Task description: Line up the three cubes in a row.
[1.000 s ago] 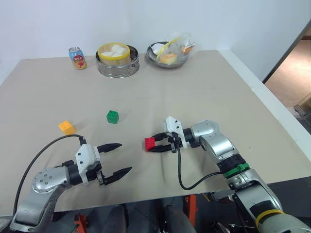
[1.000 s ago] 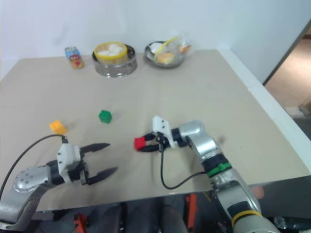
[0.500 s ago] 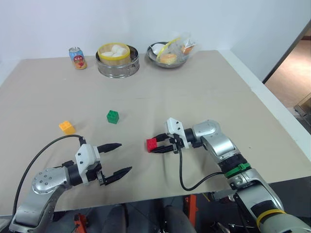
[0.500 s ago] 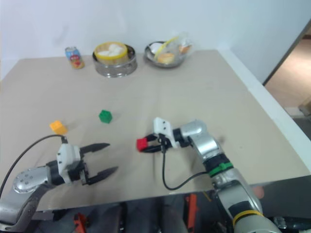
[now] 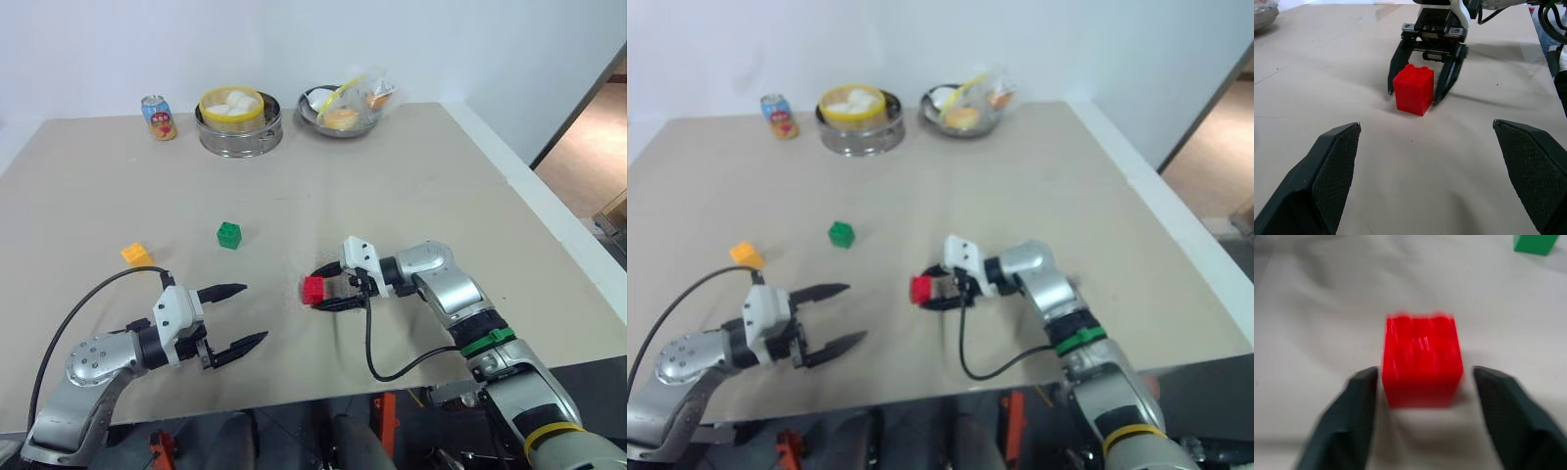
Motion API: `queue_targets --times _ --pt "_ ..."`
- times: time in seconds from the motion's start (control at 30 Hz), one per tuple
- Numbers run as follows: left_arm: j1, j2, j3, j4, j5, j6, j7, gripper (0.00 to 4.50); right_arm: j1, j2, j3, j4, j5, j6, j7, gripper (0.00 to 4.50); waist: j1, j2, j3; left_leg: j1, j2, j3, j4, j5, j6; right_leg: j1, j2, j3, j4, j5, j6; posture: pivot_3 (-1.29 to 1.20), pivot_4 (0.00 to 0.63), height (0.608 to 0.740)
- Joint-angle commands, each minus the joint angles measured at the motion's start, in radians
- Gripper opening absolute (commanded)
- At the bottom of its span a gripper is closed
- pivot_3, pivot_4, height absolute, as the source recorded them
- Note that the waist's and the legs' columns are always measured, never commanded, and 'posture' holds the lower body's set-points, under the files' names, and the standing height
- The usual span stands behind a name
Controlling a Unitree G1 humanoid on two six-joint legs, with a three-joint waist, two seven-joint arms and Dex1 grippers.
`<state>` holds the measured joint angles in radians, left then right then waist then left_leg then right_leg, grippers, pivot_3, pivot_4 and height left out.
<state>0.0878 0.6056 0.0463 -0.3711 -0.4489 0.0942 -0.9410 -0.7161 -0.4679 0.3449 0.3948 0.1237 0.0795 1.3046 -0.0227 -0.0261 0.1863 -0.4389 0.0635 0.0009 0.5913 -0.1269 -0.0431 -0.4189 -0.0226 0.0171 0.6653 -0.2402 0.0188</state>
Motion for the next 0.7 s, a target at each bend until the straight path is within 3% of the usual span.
queue_targets --times 0.03,0.2,0.4,0.7 --pt "-0.004 0.002 0.007 -0.019 -0.003 -0.002 0.005 4.5 0.001 -0.023 -0.038 -0.07 0.017 0.008 0.006 4.47 0.0 0.0 0.0 0.0 0.0 0.0 0.0 0.0 0.0 0.0 0.0 0.0 0.0 0.0 0.0 0.0 0.15 0.74" --pt "0.007 -0.004 0.033 -0.016 -0.011 0.007 0.031 4.5 0.022 -0.05 -0.097 -0.268 0.113 0.149 -0.006 4.47 0.0 0.0 0.0 0.0 0.0 0.0 0.0 0.0 0.0 0.0 0.0 0.0 0.0 0.0 0.0 0.0 0.15 0.74" --pt "-0.067 -0.061 0.114 0.039 -0.01 0.094 0.225 4.5 0.07 -0.035 -0.166 -0.512 0.249 0.344 -0.088 4.47 0.0 0.0 0.0 0.0 0.001 0.0 0.0 0.0 0.0 0.0 0.0 0.0 0.0 0.0 0.0 0.0 0.15 0.74" --pt "-0.231 -0.175 0.102 0.063 0.084 0.247 0.525 4.5 0.107 -0.01 -0.155 -0.608 0.245 0.341 -0.189 4.47 0.002 -0.001 -0.001 -0.001 0.0 0.001 0.005 0.0 0.0 0.001 -0.001 0.001 0.0 0.002 0.003 0.0 0.15 0.74"
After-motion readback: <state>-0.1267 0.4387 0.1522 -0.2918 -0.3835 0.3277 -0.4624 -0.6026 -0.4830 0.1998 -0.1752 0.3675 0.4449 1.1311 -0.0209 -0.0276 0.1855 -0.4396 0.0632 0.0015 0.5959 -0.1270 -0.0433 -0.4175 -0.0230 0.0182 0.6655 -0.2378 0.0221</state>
